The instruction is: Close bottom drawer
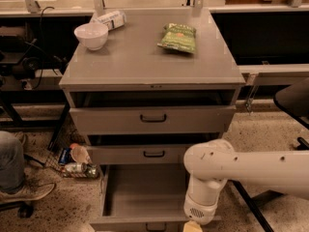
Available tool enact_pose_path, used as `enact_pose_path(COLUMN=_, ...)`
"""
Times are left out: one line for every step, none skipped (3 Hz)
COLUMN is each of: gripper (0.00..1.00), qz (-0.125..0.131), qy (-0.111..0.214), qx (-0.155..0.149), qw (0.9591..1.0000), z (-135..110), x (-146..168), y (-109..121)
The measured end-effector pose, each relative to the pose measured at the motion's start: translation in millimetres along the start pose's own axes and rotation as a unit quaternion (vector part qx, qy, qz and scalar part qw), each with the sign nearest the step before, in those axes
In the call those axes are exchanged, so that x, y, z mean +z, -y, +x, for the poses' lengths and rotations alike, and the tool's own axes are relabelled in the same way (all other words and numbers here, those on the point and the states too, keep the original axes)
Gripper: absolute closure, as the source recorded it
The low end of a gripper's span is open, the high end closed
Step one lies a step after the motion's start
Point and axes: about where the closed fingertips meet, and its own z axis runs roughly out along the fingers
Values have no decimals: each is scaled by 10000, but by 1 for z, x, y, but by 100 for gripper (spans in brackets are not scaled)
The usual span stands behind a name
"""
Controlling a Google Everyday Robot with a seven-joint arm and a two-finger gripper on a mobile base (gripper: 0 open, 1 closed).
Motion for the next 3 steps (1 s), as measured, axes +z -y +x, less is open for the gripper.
enact_pose_path(gripper=30, qz=-319, qy=213, qx=100, qw=9992, z=-18, x=48, y=12)
enact_pose_path(gripper=50, qz=-432, qy=666, qx=297, qw=9964, z=-39, x=87, y=27)
enact_pose_path(gripper=74, qz=-410, qy=814, qx=312, qw=9954, z=-47, x=92, y=30)
